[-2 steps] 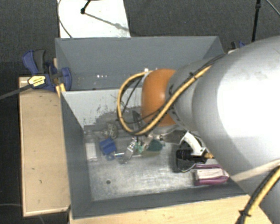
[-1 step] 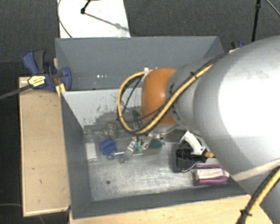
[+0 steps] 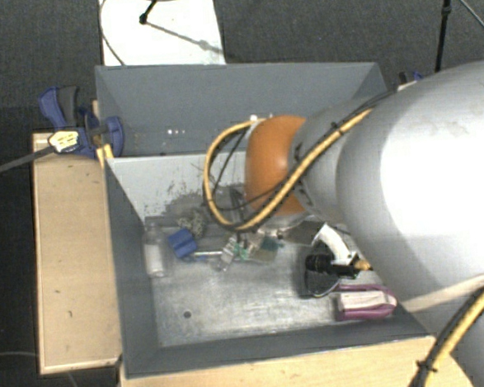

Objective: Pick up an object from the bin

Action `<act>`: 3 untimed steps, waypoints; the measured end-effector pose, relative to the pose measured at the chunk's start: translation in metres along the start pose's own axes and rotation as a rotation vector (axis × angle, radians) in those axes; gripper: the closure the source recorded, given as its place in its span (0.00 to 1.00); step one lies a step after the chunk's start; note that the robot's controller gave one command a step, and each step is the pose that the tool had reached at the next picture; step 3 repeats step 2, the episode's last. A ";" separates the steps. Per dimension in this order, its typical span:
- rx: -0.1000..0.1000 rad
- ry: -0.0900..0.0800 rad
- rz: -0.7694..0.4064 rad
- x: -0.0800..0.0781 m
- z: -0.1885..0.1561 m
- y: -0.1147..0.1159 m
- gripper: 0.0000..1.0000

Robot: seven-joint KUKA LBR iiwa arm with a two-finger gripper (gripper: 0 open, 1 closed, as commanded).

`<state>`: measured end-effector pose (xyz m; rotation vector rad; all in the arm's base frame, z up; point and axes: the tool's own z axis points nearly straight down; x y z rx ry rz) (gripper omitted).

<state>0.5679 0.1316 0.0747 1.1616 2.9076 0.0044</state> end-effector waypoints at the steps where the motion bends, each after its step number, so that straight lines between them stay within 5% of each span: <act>1: -0.001 0.004 -0.007 -0.002 -0.093 0.002 1.00; 3: 0.004 0.006 -0.016 -0.003 -0.103 0.003 1.00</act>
Offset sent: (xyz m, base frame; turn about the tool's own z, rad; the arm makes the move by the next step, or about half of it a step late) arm -0.0002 0.0001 0.0880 0.0000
